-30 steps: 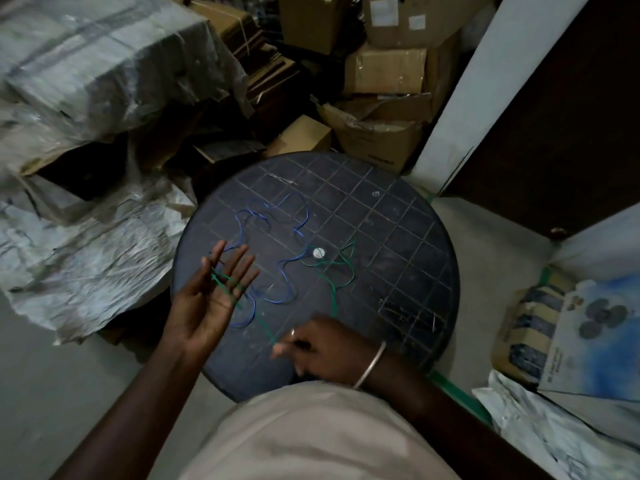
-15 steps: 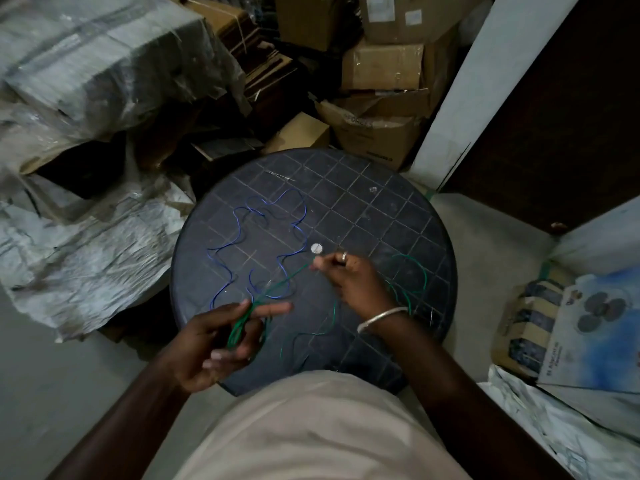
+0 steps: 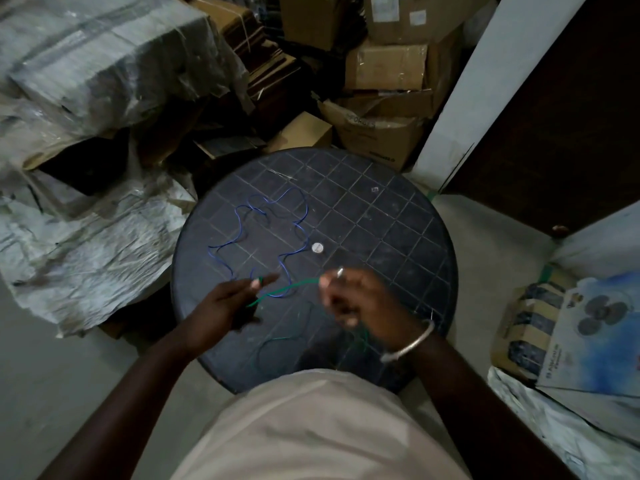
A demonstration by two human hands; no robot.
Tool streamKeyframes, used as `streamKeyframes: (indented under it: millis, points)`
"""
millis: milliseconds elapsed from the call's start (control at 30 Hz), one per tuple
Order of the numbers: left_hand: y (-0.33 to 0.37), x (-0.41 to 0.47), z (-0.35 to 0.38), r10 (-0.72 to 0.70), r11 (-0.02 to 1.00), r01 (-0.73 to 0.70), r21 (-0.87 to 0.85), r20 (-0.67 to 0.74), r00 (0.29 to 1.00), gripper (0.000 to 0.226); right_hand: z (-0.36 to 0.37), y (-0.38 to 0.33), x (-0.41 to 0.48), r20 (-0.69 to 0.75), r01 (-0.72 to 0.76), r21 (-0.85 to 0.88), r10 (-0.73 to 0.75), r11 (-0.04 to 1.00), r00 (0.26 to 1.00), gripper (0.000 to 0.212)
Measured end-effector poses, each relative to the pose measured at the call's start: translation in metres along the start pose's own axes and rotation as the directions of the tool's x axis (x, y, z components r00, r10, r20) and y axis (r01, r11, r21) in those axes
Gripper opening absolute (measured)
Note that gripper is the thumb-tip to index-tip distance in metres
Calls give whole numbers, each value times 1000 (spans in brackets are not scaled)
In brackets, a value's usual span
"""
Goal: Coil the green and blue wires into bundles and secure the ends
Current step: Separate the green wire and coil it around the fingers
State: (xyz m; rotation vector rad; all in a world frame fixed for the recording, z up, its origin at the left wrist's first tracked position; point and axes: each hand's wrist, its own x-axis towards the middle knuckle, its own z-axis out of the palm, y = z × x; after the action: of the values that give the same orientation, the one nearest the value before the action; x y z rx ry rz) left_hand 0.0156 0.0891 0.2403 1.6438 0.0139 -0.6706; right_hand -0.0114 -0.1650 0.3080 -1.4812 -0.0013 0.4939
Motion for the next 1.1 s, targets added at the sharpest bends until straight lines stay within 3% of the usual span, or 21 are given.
streamKeyframes:
  millis: [67,133,167,200,233,333,367,400,467,533,567,667,733,767,800,833,900,967,1000,1033,1100]
  points:
    - [1,-14,-1,-102,965,160,-208,266,959,51,-23,-5,11,-177,-2,47,10,999,984,38]
    - [10,-31,5,27,846,289,-449,577,817,52,-31,2,22,-250,-14,5,15,1000,968,34]
    - [18,-39,9,147,730,361,-580,649,747,53,-28,10,26,-264,-23,-43,11,999,964,32]
    - [29,-46,15,273,633,360,-686,632,725,54,-22,20,29,-264,-27,-108,-2,994,964,29]
    - [33,-45,18,349,556,304,-773,550,759,54,-13,30,29,-245,-24,-182,-22,983,969,27]
    - [52,-38,27,359,402,140,-905,296,885,52,16,53,20,-22,16,-358,-25,934,999,33]
    - [53,-32,24,313,431,50,-901,202,928,51,22,56,15,74,34,-433,-2,901,997,36]
    - [49,-26,19,257,558,-80,-826,80,963,53,26,55,9,156,58,-501,24,863,988,36]
    - [41,-17,9,207,869,-241,-432,-125,970,56,29,45,-1,247,104,-557,45,824,968,33]
    - [27,-12,-1,218,975,-220,9,-167,961,37,27,26,-8,264,122,-494,15,861,964,29]
    - [22,-13,-2,179,980,-167,107,-113,977,31,22,15,-10,246,103,-414,2,905,969,30]
    - [12,-26,-2,-33,999,30,17,160,987,35,-3,-15,-10,38,37,-103,-33,994,999,33]
    - [17,-41,2,22,976,77,-201,449,893,42,-22,-19,0,-124,44,-2,-43,999,991,36]
    - [22,-47,6,108,881,207,-427,605,789,48,-27,-13,8,-192,48,-22,-52,999,980,35]
    - [29,-52,12,230,716,326,-617,649,725,53,-27,-4,16,-247,45,-67,-60,997,967,33]
    - [37,-55,15,337,589,317,-744,583,740,55,-25,6,22,-287,32,-134,-70,990,955,31]
    - [45,-51,22,384,452,216,-866,407,829,55,-15,31,28,-272,18,-288,-100,957,957,29]
    - [53,-43,28,386,381,134,-915,290,876,54,0,46,19,-70,15,-408,-48,913,996,32]
    - [52,-35,28,353,452,31,-891,211,912,53,8,49,12,41,19,-467,0,884,999,33]
    - [50,-28,27,313,601,-108,-792,108,944,54,16,52,5,128,36,-522,37,852,991,34]
    - [42,-20,25,257,915,-277,-293,-105,961,49,26,50,-7,225,95,-586,50,805,973,34]
